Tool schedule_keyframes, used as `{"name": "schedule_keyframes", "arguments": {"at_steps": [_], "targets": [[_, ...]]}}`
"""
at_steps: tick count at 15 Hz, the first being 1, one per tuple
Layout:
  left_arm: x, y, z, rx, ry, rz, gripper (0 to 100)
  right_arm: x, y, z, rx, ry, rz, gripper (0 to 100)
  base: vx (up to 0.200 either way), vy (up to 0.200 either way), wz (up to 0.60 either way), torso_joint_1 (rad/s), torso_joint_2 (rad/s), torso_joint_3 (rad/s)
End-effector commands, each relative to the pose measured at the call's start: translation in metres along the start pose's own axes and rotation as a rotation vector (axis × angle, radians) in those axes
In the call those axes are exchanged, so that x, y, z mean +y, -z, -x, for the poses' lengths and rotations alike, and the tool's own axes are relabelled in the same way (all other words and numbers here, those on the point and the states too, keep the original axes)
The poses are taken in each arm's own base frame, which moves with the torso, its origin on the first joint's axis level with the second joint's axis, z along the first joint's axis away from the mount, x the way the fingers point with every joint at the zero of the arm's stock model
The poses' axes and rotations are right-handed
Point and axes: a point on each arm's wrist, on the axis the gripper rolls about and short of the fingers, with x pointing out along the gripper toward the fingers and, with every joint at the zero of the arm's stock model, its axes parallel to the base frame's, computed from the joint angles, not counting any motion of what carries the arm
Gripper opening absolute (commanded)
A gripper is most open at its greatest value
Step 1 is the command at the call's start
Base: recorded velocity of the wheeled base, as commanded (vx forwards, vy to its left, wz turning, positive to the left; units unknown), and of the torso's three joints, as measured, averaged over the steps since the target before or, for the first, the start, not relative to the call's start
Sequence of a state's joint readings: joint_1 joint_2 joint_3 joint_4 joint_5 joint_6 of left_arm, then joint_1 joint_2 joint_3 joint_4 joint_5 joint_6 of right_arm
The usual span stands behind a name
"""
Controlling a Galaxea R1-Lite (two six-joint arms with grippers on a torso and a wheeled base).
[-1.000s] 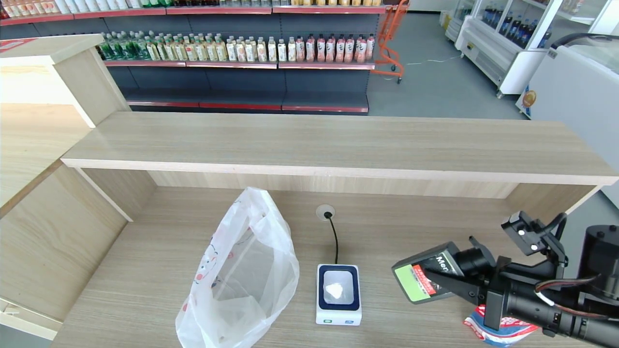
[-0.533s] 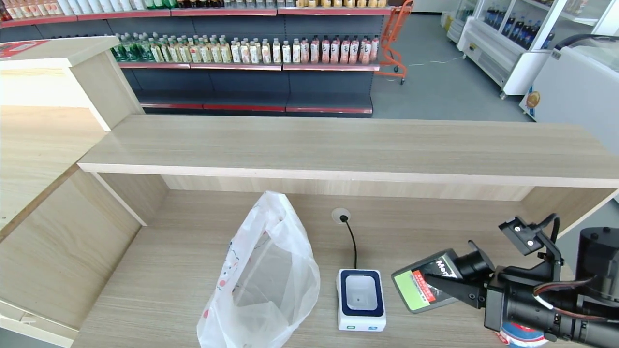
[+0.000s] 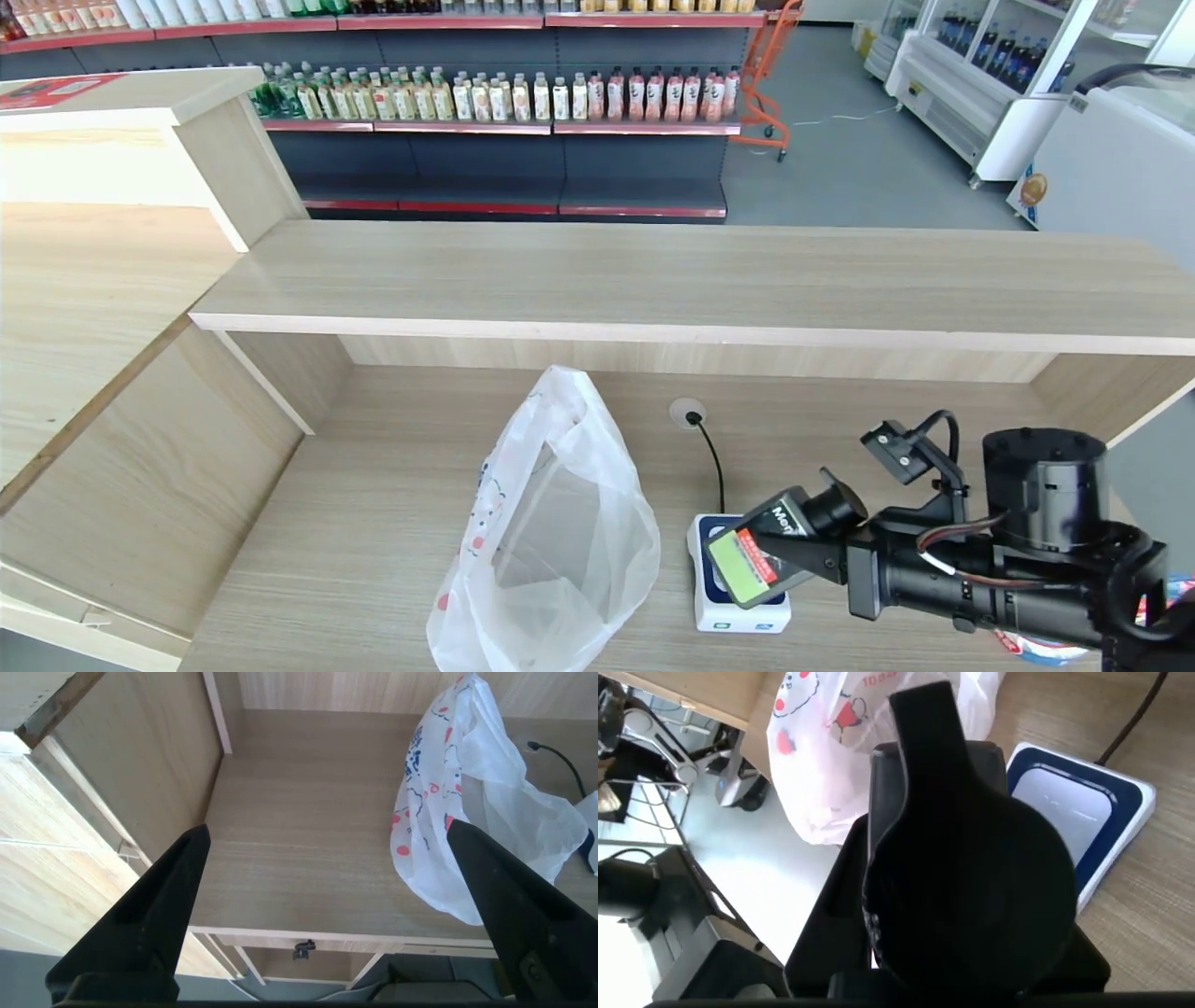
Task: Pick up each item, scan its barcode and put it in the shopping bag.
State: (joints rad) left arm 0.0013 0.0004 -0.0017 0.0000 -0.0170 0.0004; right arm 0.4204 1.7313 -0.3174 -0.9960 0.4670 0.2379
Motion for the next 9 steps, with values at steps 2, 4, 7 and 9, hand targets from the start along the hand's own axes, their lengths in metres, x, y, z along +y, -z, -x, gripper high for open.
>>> {"name": "schedule_keyframes", "arguments": {"at_steps": [2, 4, 7, 9], "targets": [[0.0, 0.0, 0.0, 0.0, 0.001, 0.0, 100, -0.009, 0.002, -0.059, 0.036, 0.021, 0.004, 0, 0.0, 0.0, 0.0, 0.0, 0.0, 0.0], [0.0, 0.0, 0.0, 0.0, 0.001, 0.0, 100, -0.001, 0.0, -0.079, 0.035, -0.019, 0.01, 0, 0.0, 0.0, 0.0, 0.0, 0.0, 0.0], [0.0, 0.0, 0.0, 0.0, 0.001, 0.0, 100, 0.007, 0.003, -0.105, 0.048, -0.048, 0.043, 0, 0.0, 0.0, 0.0, 0.0, 0.0, 0.0], [0.0, 0.0, 0.0, 0.0, 0.001, 0.0, 100, 0.013, 0.003, -0.137, 0.031, -0.037, 0.118, 0, 0.0, 0.0, 0.0, 0.0, 0.0, 0.0]]}}
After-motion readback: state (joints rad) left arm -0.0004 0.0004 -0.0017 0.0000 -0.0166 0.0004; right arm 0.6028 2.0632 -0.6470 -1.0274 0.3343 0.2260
